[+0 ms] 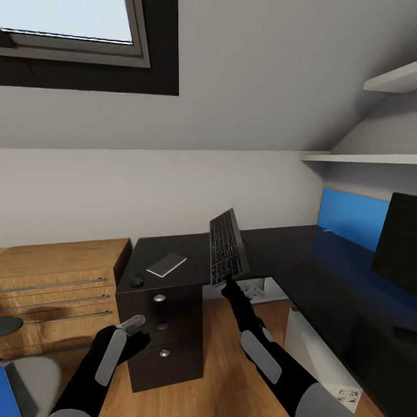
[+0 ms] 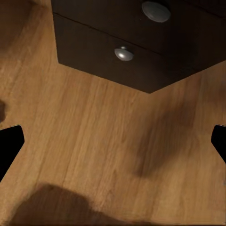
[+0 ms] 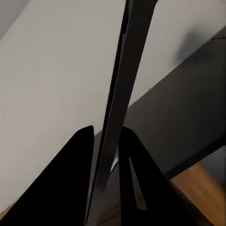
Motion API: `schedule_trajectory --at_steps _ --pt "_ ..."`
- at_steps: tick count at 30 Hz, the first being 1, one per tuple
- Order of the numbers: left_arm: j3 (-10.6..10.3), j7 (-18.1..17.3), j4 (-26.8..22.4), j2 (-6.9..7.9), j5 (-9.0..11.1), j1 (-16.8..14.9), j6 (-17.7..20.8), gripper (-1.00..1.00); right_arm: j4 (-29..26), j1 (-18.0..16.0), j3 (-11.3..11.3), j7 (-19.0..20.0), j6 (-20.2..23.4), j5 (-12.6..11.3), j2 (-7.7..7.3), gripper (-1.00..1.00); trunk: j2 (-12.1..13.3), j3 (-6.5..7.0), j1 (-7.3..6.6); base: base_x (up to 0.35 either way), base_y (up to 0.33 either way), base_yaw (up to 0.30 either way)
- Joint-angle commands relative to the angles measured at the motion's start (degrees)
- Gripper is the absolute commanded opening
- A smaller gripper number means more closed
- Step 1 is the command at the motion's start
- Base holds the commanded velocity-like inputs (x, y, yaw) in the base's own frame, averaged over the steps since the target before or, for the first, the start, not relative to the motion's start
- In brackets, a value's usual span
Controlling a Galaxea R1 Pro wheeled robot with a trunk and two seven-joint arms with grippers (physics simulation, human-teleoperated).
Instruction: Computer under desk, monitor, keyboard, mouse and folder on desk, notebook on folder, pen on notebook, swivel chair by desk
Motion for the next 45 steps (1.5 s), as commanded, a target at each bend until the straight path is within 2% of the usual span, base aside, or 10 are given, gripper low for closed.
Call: schedule_trajectory --at_steps 1,12,19,25,31,37,45 --pt "0.1 0.5 0.0 0.03 0.6 0.3 0.1 1.00 0.3 -0.1 0.3 0.1 -0.4 -0.5 -0.06 -1.00 0.4 0.12 -0.23 0.000 0.000 0.000" --pt "0.2 0.4 0.2 0.48 0.7 3.8 0.0 1.00 1.0 0.0 0.4 0.2 -0.5 -0.6 -0.11 -1.00 4.8 2.09 -2.65 0.000 0.000 0.000" --pt "-0.4 0.6 0.2 0.35 0.2 3.8 -0.2 1.00 0.2 0.0 0.4 0.1 -0.5 -0.5 -0.14 -1.00 7.6 3.35 -4.18 0.000 0.000 0.111" --pt "-3.1 0.6 0.5 0.28 0.2 3.8 -0.2 1.00 0.2 0.0 0.4 -0.1 -0.6 -0.5 -0.14 -1.00 10.0 4.43 -5.50 0.000 0.000 0.270" --pt "-3.9 0.6 0.5 0.22 0.2 3.8 -1.2 1.00 0.2 0.0 0.4 -0.1 -0.6 -0.4 -0.14 -1.00 12.4 5.50 -6.82 -0.017 0.000 0.275" --pt "-4.0 0.6 0.5 0.22 0.2 3.8 -1.4 1.00 0.2 0.0 0.4 -0.1 -0.6 -0.4 -0.14 -1.00 14.8 6.58 -8.14 -0.276 -0.001 0.229" --pt "-4.0 0.5 0.5 0.25 0.2 3.8 -1.4 1.00 0.1 0.0 0.3 0.0 -0.5 -0.4 -0.37 -1.00 18.0 8.02 -9.89 -0.336 -0.072 0.016"
